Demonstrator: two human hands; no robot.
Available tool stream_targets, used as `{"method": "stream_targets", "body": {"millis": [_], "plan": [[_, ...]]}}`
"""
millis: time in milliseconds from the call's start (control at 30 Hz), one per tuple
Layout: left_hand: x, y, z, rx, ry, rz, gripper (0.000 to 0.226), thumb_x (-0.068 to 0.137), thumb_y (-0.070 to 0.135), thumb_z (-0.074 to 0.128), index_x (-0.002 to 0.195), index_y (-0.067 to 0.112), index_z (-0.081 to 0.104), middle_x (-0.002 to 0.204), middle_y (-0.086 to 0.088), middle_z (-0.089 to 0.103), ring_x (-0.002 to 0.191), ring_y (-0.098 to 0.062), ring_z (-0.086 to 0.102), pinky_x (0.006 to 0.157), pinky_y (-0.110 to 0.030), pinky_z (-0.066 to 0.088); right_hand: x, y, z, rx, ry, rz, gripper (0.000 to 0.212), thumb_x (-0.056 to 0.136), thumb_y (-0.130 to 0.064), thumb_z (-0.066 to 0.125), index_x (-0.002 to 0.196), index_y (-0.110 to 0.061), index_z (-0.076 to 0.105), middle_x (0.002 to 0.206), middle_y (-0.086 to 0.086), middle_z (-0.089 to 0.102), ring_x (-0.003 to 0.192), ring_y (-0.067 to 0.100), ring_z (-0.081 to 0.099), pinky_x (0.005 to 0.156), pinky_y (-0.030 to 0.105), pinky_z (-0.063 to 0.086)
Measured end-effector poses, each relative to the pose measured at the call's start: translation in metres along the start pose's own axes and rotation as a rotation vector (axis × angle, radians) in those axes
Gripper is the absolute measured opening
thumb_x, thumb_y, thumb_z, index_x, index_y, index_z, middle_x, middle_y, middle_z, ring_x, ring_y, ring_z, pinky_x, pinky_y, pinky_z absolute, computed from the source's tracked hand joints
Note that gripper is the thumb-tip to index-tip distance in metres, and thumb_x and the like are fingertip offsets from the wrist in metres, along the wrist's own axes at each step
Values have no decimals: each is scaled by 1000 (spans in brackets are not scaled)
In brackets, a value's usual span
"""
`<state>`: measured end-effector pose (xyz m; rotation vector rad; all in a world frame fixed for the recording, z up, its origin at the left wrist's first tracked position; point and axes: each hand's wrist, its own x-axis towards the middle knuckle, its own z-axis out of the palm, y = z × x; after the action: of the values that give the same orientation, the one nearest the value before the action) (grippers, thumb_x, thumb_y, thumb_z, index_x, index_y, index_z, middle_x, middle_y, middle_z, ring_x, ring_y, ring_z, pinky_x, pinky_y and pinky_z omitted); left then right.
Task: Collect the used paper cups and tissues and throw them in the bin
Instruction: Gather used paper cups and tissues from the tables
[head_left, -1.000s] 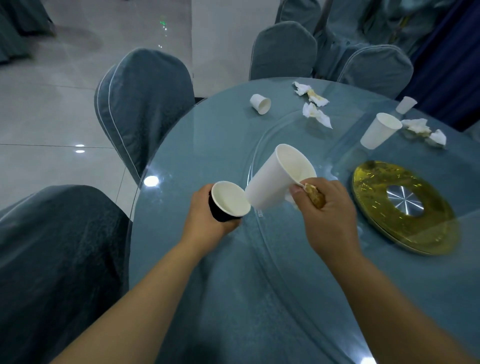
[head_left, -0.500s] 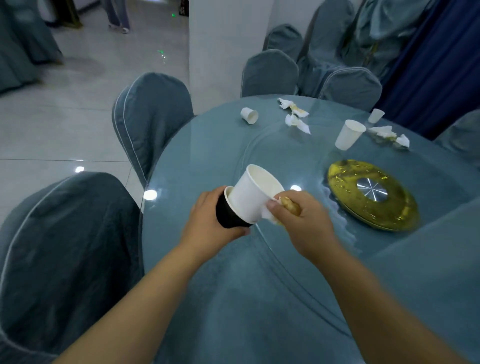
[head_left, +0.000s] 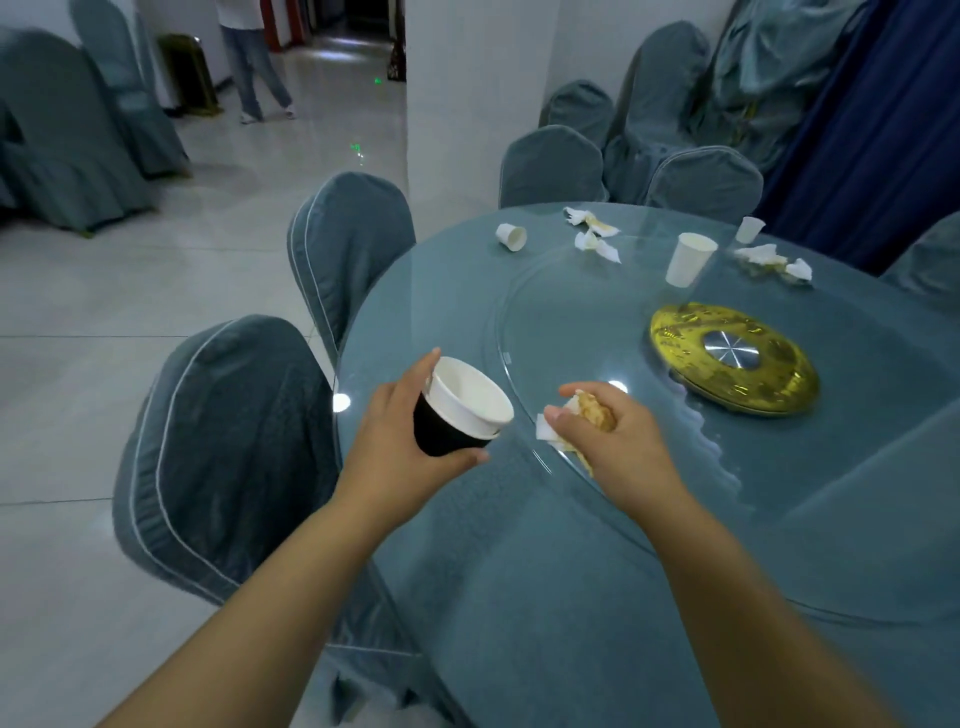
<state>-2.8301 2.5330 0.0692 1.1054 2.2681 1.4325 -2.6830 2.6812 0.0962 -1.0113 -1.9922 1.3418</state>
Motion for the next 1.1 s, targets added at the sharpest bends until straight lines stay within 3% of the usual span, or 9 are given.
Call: {"method": "stream_targets", "body": {"millis": [167,300,400,533,733,900,1000,1100], "plan": [[-9,6,-45,52,63,41,97,59,40,86,138,49,30,133,8,42,118,-5,38,102,-28,34,-15,-9,15,30,97,33,25,78,-31,76,97,-19,65,84,-9,64,78,11,59,67,19,44],[-1,2,-90,47,74,78,97,59,38,88,137,50,31,133,9,43,119,-8,42,103,-31,36,-18,-23,44,58,146,25,28,77,-27,77,89,-7,63,75,0,60,67,15,54,66,29,46],[10,-7,-130,59,87,121,97,59,38,88,136,51,31,131,12,43,117,-8,43,103,-33,38,-16,-39,78,163,172,38,21,77,-18,78,81,-10,59,70,1,58,62,17,56,60,33,52],[27,-26,-191,89,49,196,98,59,38,88,139,46,31,131,10,43,115,-9,42,103,-34,38,-19,-65,135,243,269,32,22,77,-11,77,80,-18,57,72,2,60,63,16,60,51,27,55],[42,-68,-291,88,-67,269,98,58,42,87,138,46,32,130,11,43,118,-12,44,103,-41,42,-43,-106,224,271,396,65,23,77,-9,76,91,-10,58,73,3,61,54,10,59,42,21,48],[59,-102,-349,91,-93,257,97,59,42,86,139,45,30,131,9,42,115,-12,42,102,-38,42,-41,-129,284,116,417,52,26,73,-21,81,90,-23,62,79,-1,63,65,14,59,56,26,46],[78,-124,-368,85,-97,251,96,60,41,85,138,46,29,132,9,41,113,-10,40,98,-32,40,-24,-138,315,75,391,57,23,75,-26,79,88,-18,62,75,-6,60,63,8,56,55,22,44],[109,-148,-382,88,-108,246,96,60,42,85,138,46,29,132,10,41,113,-8,40,95,-29,37,6,-143,344,56,406,53,29,76,-34,77,76,-14,57,65,-8,55,59,12,51,58,27,42]]}}
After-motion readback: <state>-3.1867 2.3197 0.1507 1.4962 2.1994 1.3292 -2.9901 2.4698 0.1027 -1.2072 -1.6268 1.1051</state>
